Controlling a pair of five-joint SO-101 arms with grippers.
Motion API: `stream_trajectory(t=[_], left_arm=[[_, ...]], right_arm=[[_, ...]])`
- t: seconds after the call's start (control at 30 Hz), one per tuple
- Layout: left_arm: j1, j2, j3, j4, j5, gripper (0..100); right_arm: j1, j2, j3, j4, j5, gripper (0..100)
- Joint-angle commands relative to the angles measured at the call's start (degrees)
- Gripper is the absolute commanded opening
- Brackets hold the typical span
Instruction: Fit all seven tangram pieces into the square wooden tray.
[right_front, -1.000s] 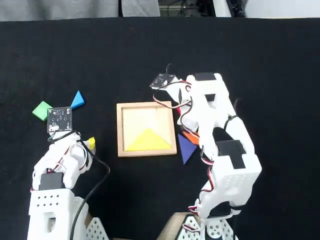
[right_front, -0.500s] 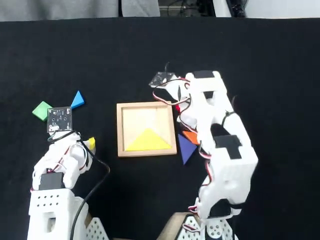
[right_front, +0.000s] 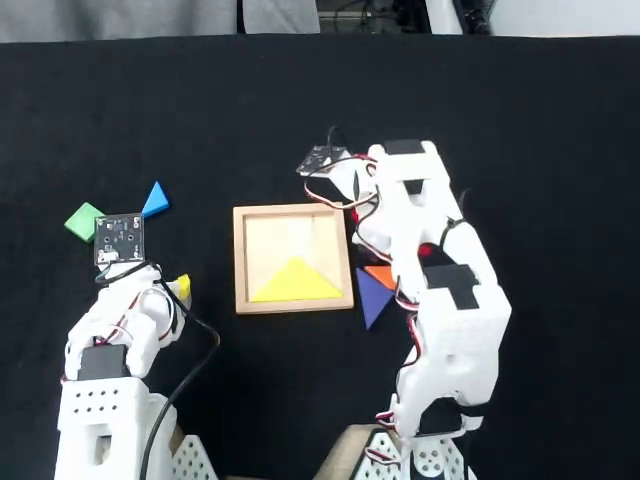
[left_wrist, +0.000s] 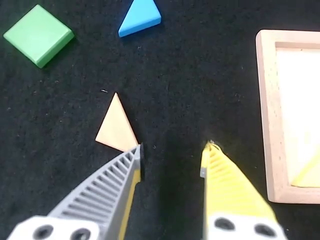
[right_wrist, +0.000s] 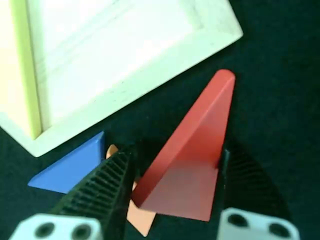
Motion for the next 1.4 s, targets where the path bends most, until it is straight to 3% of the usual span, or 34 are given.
stream_trajectory(t=[0.0, 0.23, 0.5, 0.63, 0.83, 1.07, 1.37], left_arm=[[0.6, -0.6, -0.5, -1.0, -0.7, 20], [0.7, -0.6, -0.5, -1.1, -0.7, 20], [0.7, -1.1, 0.1, -1.1, -0.7, 20], [0.7, -1.1, 0.1, -1.1, -0.7, 20], [0.7, -1.1, 0.1, -1.1, -0.7, 20], [0.7, -1.1, 0.0, -1.1, -0.7, 20], [0.7, -1.1, 0.0, -1.1, -0.7, 20]], right_arm=[[3.1, -0.4, -4.7, 1.9, 0.7, 25.0], [5.5, -2.2, -10.8, 8.1, 0.7, 24.3], [5.1, -2.4, -11.8, 7.9, 0.5, 5.9], [5.5, -2.4, -17.2, 8.6, -4.7, 5.3], [4.6, -2.4, -22.5, 11.8, -6.6, 3.1], [-0.9, -6.9, -35.1, 25.4, -28.7, 1.0], [-11.3, -17.5, -31.0, 25.7, -60.2, 1.1]])
